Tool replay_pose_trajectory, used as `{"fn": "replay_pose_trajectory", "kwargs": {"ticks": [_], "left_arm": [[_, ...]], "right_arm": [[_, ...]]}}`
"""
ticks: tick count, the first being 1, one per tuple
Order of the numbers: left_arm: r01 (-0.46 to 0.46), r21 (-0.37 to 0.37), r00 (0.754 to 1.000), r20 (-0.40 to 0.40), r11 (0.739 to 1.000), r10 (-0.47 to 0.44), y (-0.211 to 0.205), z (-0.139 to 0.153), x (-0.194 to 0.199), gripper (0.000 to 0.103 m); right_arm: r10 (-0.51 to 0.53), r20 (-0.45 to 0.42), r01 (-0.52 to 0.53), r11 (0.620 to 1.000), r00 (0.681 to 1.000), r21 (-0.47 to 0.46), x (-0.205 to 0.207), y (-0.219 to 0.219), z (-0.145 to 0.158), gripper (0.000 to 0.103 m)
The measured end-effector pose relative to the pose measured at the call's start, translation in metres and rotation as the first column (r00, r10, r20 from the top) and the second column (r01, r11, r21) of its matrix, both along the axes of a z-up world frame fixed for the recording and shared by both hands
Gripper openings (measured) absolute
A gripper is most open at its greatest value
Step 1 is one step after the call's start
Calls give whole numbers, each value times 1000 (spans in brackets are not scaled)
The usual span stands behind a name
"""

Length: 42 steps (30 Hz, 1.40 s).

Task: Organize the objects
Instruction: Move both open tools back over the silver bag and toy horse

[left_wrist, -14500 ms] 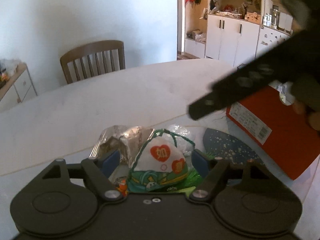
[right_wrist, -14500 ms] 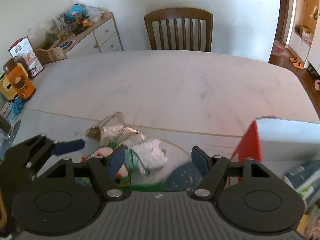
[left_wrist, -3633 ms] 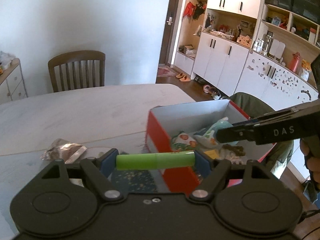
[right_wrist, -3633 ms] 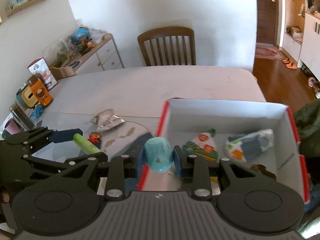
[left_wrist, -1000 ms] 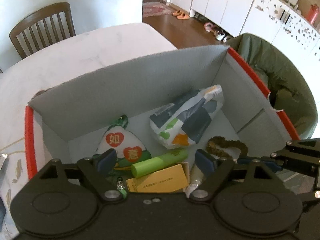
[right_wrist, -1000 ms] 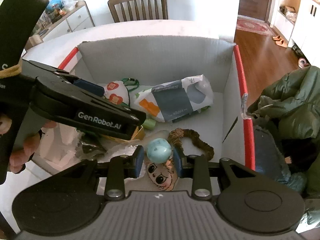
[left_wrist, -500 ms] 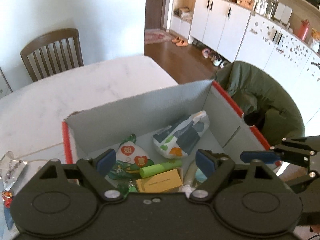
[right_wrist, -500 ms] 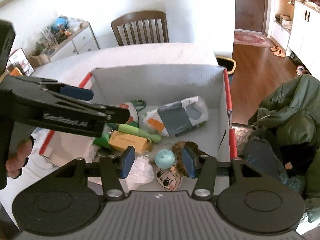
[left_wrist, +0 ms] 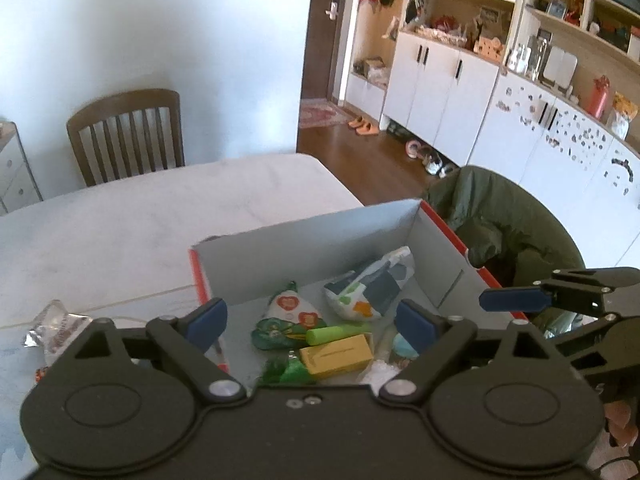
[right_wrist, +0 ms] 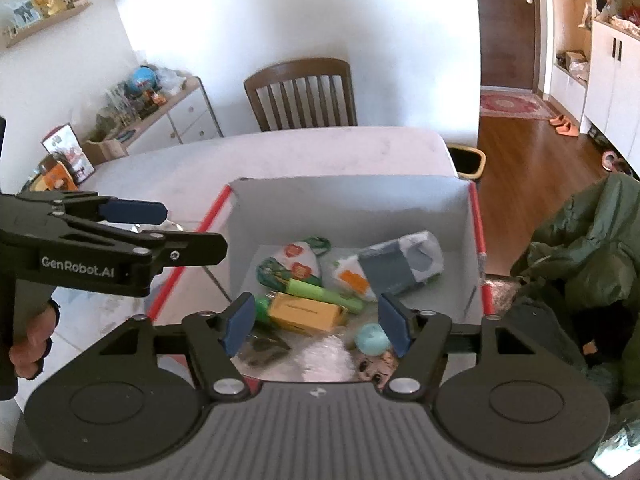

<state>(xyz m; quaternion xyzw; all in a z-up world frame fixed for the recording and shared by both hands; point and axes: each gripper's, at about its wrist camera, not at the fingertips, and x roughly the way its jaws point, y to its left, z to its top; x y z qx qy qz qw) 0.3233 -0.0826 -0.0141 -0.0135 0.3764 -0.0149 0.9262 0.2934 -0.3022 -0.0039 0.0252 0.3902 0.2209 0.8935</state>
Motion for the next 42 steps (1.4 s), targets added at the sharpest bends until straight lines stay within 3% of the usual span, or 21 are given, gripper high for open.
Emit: {"fn": "replay_pose_trajectory", "kwargs": {"ticks": [10,18,31,42], "left_arm": [[-27,-26,997,74,999,29,45,17,-36,102],[-36,-35,994,97,999,39,89,27,-62,102],[-60,-38,990,125,997,65,159,26,-85,103],[-97,-44,985,140,994,102,212,15,-95,103]], "right_arm": [[13,54,-14,1000,998,6,-20,45,19,79],[-36,82,30,997,996,65,-28,88,24,83],[-31,94,25,998,995,59,-29,170,28,86],[-14,149,5,998,989,60,-22,236,27,100]]}}
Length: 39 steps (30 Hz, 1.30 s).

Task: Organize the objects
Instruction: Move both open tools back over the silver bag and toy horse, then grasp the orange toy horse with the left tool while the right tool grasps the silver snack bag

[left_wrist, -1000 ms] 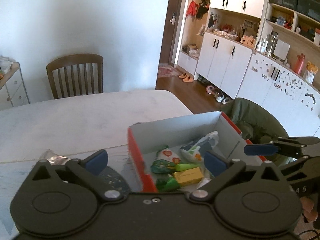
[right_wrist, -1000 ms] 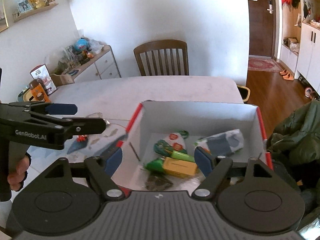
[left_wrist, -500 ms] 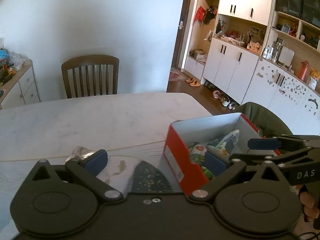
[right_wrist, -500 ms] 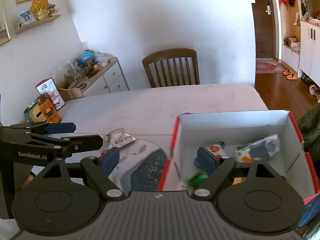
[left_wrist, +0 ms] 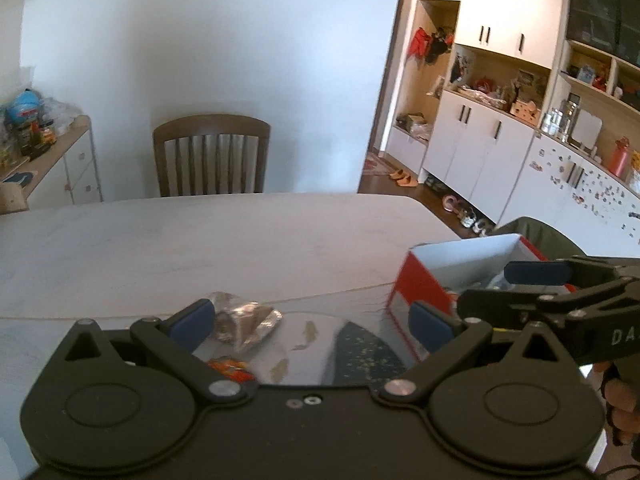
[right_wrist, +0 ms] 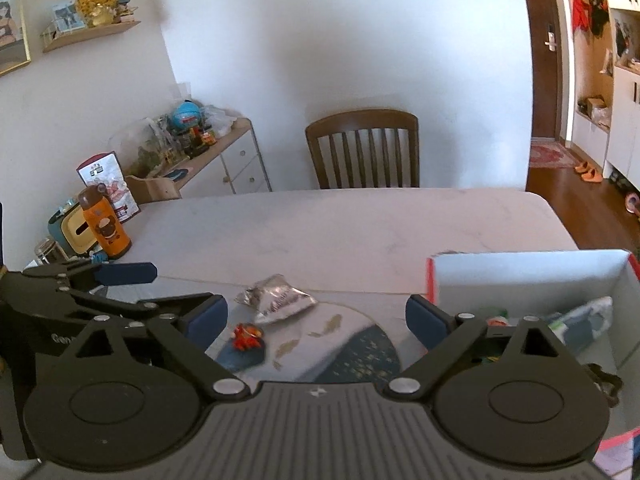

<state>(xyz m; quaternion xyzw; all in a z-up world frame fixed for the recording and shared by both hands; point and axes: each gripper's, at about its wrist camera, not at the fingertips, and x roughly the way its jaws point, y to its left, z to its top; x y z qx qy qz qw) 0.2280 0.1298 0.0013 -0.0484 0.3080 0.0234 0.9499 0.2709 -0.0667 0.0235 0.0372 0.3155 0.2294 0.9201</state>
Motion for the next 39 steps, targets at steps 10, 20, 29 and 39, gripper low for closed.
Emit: {"fn": "replay_pose_trajectory", "kwargs": {"ticks": [10,20,29,39], "left_arm": [[-29,-2,999,-46,1000,29,49,-24,-4,103],[-36,14,993,-108,999,37,75,-64,12,103],[-45,4,983,-176,999,45,90,-104,37,103],[-26,-23,978,-207,999,21,92,-135,56,102]], "right_arm": [[23,-4,-23,1000,1000,-21,26,54,-15,102],[91,-51,-95,990,995,-100,67,98,-44,102],[118,-157,-136,984,980,-112,113,116,-79,102],[143,-223,-185,966,964,-183,154,137,-116,102]]}}
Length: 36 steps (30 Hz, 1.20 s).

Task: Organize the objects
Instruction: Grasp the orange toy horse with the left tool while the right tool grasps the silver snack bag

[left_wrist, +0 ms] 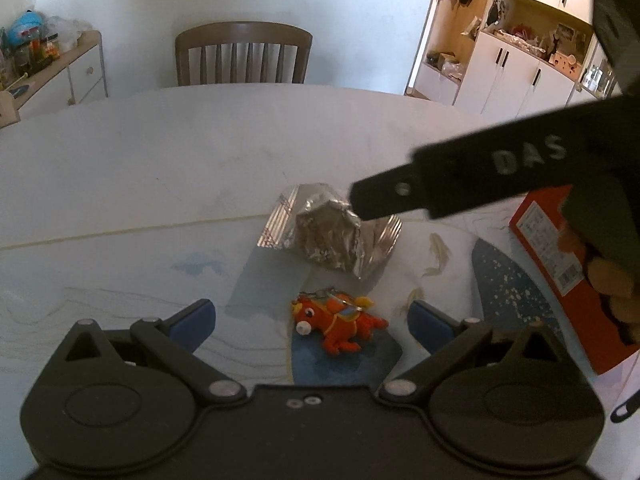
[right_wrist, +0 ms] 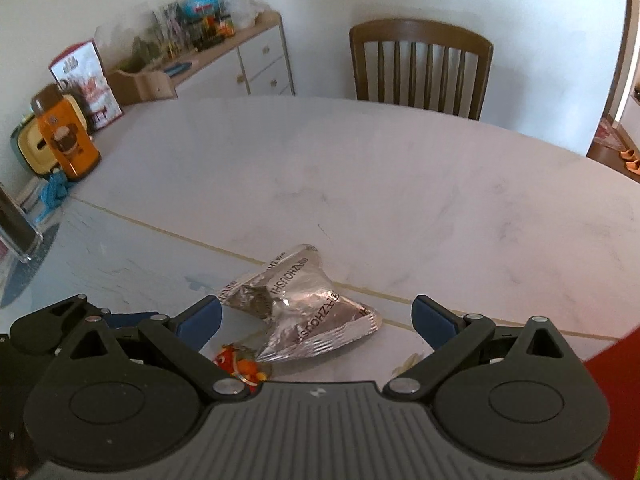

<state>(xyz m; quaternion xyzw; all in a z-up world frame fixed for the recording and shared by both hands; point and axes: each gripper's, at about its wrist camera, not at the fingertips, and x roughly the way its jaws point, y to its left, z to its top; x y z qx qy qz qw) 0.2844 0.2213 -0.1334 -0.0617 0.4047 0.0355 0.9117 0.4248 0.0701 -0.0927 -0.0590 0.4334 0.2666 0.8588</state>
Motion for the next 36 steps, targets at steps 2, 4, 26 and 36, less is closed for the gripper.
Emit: {"fn": "replay_pose_trajectory", "kwargs": {"ticks": [2,4,26,36], "left_arm": [[4,-13,1000,-5,1000,-4,-1,-4,2,100],[1,-22,1000,-18,1000,-2,-2,-8,5,98],[36,36,999,13,999,-37,-19,-12,3,57],[37,-2,999,-12,999,-37,-17,-9,1,56]], "right_arm": [[12,-6,-12,1000,1000,-11,4,4,-5,102],[29,-8,-29,999,1000,-19,7,9,-10,101],[94,-23,-96,991,995,-93,19,32,-31,65],[45,-19,-46,995,999,-88,7,28,-23,43]]}}
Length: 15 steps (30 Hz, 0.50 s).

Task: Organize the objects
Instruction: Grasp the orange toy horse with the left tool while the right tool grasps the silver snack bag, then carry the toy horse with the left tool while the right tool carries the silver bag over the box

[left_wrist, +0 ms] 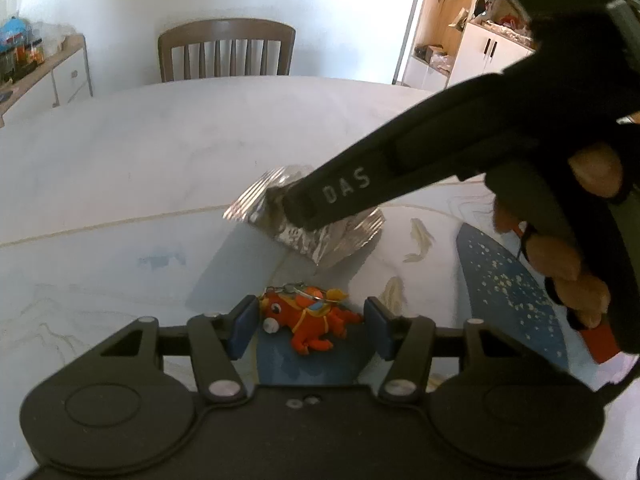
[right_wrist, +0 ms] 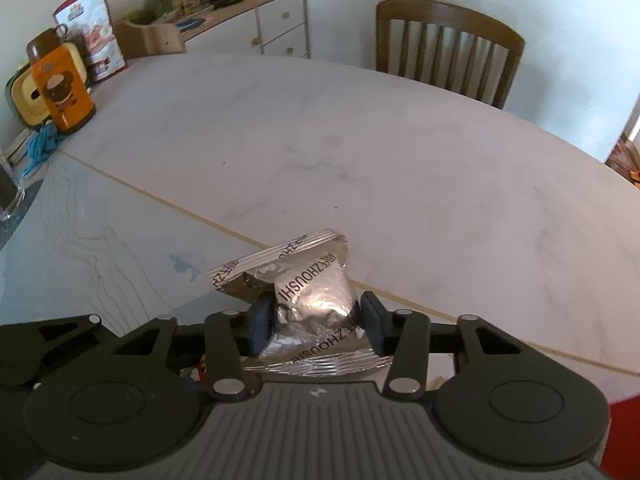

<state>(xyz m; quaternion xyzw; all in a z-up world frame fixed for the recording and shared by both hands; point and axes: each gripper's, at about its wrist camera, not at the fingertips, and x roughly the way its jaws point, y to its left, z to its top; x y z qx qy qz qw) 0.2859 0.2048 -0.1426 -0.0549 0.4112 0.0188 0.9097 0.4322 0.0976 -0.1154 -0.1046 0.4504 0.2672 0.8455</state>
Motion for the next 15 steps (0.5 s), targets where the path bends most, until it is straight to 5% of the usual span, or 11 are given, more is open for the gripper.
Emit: {"fn": "replay_pose_trajectory", "kwargs": {"ticks": [15], "left_arm": [[10,-38,1000,11,999,-10,-3,32,-22,56]], "right_arm": [[-126,2,125,990,992,64,-49,-45,43,40]]}}
